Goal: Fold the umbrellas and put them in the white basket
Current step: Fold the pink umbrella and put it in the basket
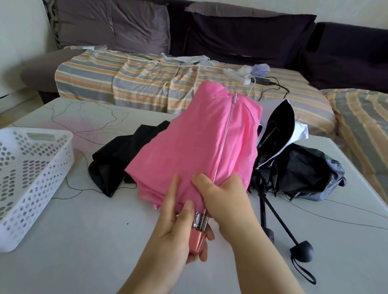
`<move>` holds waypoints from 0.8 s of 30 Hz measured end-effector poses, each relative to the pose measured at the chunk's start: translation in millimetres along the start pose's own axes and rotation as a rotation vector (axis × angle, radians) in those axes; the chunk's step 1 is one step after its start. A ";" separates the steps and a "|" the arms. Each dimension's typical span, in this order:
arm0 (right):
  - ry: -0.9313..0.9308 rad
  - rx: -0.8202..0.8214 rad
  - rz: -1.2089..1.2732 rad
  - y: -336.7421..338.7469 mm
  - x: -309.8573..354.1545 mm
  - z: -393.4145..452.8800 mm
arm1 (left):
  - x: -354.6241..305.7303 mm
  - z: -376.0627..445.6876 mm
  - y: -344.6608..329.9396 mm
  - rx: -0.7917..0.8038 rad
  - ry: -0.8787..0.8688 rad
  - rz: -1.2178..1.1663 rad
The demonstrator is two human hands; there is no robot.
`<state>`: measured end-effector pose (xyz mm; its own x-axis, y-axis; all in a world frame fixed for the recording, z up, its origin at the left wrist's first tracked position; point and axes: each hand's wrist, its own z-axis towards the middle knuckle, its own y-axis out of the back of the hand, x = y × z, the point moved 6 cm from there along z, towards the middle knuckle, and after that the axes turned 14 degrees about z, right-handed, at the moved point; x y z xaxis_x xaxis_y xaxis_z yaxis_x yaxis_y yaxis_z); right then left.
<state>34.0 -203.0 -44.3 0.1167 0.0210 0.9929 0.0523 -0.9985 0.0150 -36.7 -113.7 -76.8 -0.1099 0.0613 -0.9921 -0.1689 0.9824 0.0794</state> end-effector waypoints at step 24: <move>0.021 0.556 0.097 -6.7 2.6 -9.2 | -4.7 6.6 28.1 -0.130 -0.072 -0.191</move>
<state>24.8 -196.7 -40.7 0.1271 -0.0762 0.9890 0.5579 -0.8189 -0.1348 -34.4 -85.3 -70.6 0.0058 -0.1061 -0.9943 -0.3053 0.9467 -0.1028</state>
